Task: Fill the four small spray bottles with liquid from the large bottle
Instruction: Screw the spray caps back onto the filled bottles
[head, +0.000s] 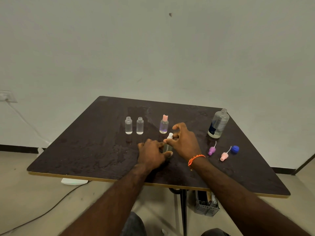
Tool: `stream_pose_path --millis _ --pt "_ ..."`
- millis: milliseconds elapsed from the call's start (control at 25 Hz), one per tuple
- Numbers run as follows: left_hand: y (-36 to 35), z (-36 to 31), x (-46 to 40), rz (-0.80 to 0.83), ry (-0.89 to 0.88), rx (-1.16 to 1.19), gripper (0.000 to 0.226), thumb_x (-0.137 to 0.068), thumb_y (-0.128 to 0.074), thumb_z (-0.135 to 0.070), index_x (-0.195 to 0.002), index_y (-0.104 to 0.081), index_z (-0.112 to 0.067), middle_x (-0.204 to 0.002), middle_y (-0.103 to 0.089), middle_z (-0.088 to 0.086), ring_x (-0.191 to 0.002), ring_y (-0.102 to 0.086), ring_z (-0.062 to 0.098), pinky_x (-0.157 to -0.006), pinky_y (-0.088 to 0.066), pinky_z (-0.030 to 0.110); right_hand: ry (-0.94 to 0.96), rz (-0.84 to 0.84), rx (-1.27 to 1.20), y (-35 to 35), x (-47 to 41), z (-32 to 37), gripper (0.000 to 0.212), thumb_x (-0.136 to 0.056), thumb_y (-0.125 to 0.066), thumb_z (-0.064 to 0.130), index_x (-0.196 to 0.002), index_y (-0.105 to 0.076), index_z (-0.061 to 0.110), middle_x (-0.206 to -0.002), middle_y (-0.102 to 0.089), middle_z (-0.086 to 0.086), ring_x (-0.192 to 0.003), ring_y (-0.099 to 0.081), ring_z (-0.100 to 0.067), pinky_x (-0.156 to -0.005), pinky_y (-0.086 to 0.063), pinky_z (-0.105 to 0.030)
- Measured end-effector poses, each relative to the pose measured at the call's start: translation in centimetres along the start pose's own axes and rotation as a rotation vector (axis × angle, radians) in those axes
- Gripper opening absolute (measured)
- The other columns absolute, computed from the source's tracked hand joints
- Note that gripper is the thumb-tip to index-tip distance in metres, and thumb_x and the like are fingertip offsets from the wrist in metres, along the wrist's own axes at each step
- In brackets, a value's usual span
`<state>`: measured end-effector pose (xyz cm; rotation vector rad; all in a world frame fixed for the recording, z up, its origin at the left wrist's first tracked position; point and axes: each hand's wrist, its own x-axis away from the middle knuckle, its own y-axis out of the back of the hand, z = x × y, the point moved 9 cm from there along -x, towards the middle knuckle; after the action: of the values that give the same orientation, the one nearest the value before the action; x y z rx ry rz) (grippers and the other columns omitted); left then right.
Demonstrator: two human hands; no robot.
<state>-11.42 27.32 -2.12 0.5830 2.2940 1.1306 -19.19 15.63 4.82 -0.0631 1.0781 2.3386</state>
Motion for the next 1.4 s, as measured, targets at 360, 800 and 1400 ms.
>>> stream_pose_path --millis 360,800,1400 --pt "-0.3 0.0 0.1 -0.006 0.001 -0.010 0.046 -0.087 -0.067 -0.066 -0.115 -0.075 -0.030 -0.090 -0.066 -0.012 -0.106 -0.057 0.014 -0.097 -0.036 0.044 0.017 0.008 -0.046 -0.6 -0.1 -0.7 0.038 -0.079 -0.083 0.024 -0.107 -0.056 0.024 -0.098 -0.070 0.005 -0.090 -0.067 -0.007 -0.077 -0.057 -0.025" --pt "0.6 0.1 0.5 0.009 0.038 0.024 0.024 -0.092 -0.057 -0.054 -0.098 -0.071 -0.036 -0.077 -0.067 -0.014 -0.097 -0.064 0.015 -0.096 -0.039 0.045 -0.153 0.028 -0.124 -3.2 1.5 -4.3 0.033 -0.079 -0.082 0.033 -0.108 -0.068 0.023 -0.093 -0.071 0.013 -0.086 -0.066 0.002 -0.073 -0.054 -0.015" --pt "1.3 3.0 -3.4 0.035 0.074 0.089 0.037 -0.082 -0.054 -0.035 -0.118 -0.061 -0.036 -0.101 -0.067 -0.016 -0.106 -0.061 0.011 -0.097 -0.049 0.049 -0.129 -0.010 -0.219 -6.8 -5.9 -2.7 0.019 -0.084 -0.073 0.016 -0.103 -0.075 0.019 -0.085 -0.075 0.004 -0.089 -0.069 -0.014 -0.084 -0.054 -0.028"
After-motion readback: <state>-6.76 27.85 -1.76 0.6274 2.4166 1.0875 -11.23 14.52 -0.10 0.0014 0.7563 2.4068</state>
